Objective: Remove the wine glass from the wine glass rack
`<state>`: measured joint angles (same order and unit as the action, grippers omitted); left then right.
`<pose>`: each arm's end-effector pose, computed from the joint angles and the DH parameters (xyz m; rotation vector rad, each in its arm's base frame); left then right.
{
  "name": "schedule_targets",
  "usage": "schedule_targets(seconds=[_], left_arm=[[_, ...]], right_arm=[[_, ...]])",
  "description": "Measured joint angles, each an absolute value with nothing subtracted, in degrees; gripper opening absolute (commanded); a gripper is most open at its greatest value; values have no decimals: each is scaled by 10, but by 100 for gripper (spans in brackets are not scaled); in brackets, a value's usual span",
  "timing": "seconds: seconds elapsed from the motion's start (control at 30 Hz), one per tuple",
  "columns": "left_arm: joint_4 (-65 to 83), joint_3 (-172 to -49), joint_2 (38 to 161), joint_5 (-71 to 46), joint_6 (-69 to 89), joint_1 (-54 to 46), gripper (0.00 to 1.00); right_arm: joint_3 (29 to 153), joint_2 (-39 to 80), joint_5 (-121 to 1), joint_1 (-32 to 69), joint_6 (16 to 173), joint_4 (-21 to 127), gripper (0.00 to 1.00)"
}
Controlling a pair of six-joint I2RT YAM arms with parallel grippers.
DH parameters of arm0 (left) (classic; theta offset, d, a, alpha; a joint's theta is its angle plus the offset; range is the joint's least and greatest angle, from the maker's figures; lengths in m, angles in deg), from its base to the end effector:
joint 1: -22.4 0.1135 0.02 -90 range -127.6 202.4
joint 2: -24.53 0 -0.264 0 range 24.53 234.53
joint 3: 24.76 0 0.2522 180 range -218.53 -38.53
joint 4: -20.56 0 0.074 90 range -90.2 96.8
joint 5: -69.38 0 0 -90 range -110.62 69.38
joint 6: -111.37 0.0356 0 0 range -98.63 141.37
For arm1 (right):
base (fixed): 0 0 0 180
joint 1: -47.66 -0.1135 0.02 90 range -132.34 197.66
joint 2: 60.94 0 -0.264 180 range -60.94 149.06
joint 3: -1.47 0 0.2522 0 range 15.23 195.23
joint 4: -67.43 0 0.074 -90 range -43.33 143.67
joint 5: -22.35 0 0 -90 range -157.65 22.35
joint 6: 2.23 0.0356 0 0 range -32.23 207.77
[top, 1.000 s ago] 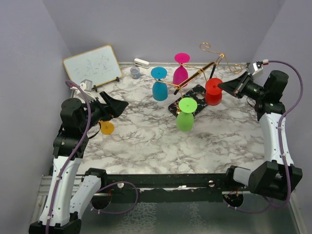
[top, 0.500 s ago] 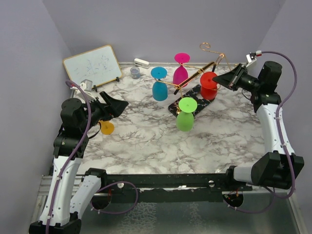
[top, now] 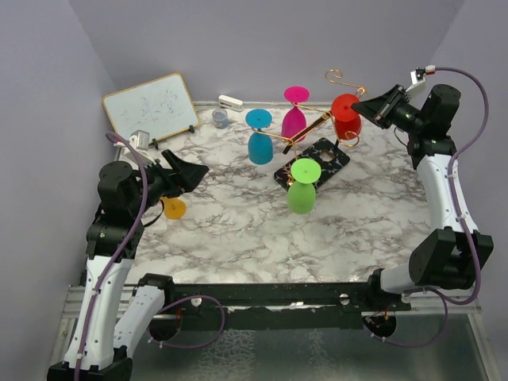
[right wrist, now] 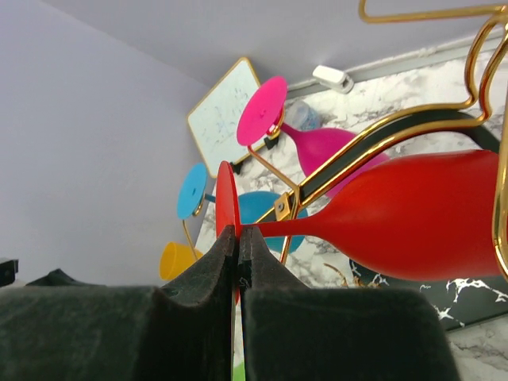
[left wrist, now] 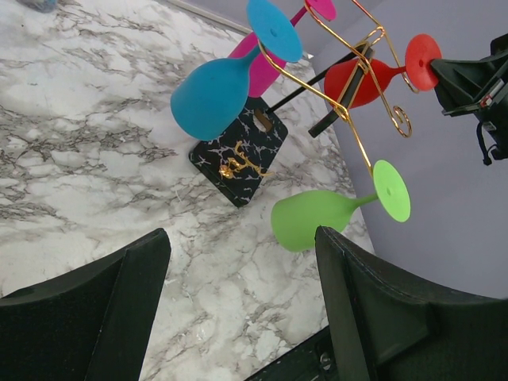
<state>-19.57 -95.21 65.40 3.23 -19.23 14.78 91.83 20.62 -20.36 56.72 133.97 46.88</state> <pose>0.1413 -0.0334 0.3912 -0.2098 1.8310 -0.9661 0.3266 -0.0256 0.3932 0.2606 1.8479 1.1850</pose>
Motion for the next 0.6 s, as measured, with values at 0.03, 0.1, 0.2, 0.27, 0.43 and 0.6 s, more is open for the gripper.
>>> schedule_targets(seconds=[0.03, 0.1, 0.2, 0.27, 0.43, 0.6], left_arm=[[-197, -952, 653, 32, -192, 148, 76], [-199, -952, 650, 32, -192, 148, 76], [-204, -952, 647, 31, -192, 148, 76], [-208, -952, 645, 31, -192, 148, 76], [-213, -952, 643, 30, -193, 148, 76], [-213, -952, 637, 29, -197, 148, 76]], right_arm=[[922, 207, -211, 567, 1341, 472, 1], [931, 207, -224, 567, 1346, 473, 1], [940, 207, -232, 567, 1356, 476, 1], [946, 206, -233, 567, 1362, 475, 1], [972, 198, -232, 568, 1374, 471, 1], [1048, 177, -203, 567, 1394, 480, 1]])
